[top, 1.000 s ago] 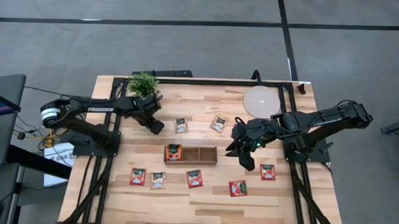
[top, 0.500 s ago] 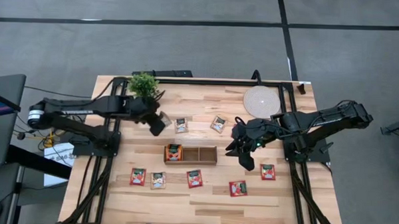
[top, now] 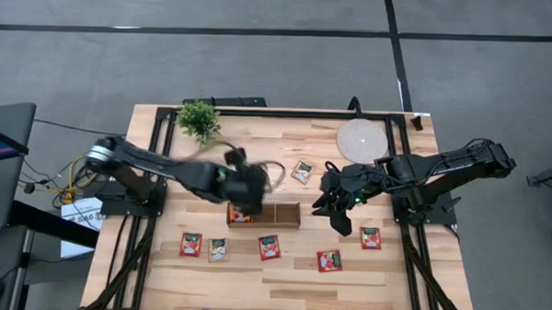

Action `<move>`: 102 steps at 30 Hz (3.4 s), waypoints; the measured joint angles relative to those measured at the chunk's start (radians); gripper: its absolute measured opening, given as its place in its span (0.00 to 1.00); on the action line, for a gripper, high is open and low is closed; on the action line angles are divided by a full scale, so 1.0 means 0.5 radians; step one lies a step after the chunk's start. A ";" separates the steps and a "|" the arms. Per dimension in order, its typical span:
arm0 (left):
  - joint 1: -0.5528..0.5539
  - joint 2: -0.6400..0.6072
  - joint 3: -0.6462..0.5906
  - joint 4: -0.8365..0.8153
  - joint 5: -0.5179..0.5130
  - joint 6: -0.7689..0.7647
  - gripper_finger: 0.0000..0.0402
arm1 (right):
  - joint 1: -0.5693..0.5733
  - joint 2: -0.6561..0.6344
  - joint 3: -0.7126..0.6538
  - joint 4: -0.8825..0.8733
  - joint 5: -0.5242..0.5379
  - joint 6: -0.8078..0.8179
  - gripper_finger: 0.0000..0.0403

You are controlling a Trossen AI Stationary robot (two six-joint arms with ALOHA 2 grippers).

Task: Pick & Place Tea
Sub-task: Put the brown tea bag into the middle section of the wooden organizer

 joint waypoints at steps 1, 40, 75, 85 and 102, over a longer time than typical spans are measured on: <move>-0.026 0.077 0.038 -0.022 -0.050 0.010 0.00 | 0.000 0.000 0.000 -0.001 -0.004 0.000 0.24; -0.395 0.738 0.160 -0.055 -0.545 -0.098 0.00 | 0.226 0.000 0.001 -0.001 0.125 0.071 0.24; -0.329 0.749 0.160 -0.188 -0.381 -0.212 0.00 | 0.267 0.000 0.001 -0.001 0.157 0.069 0.24; -0.302 0.749 0.160 -0.168 -0.354 -0.190 0.04 | 0.267 0.000 0.000 -0.001 0.155 0.067 0.24; -0.302 0.748 0.160 -0.164 -0.351 -0.106 0.14 | 0.267 0.000 0.000 -0.001 0.155 0.052 0.24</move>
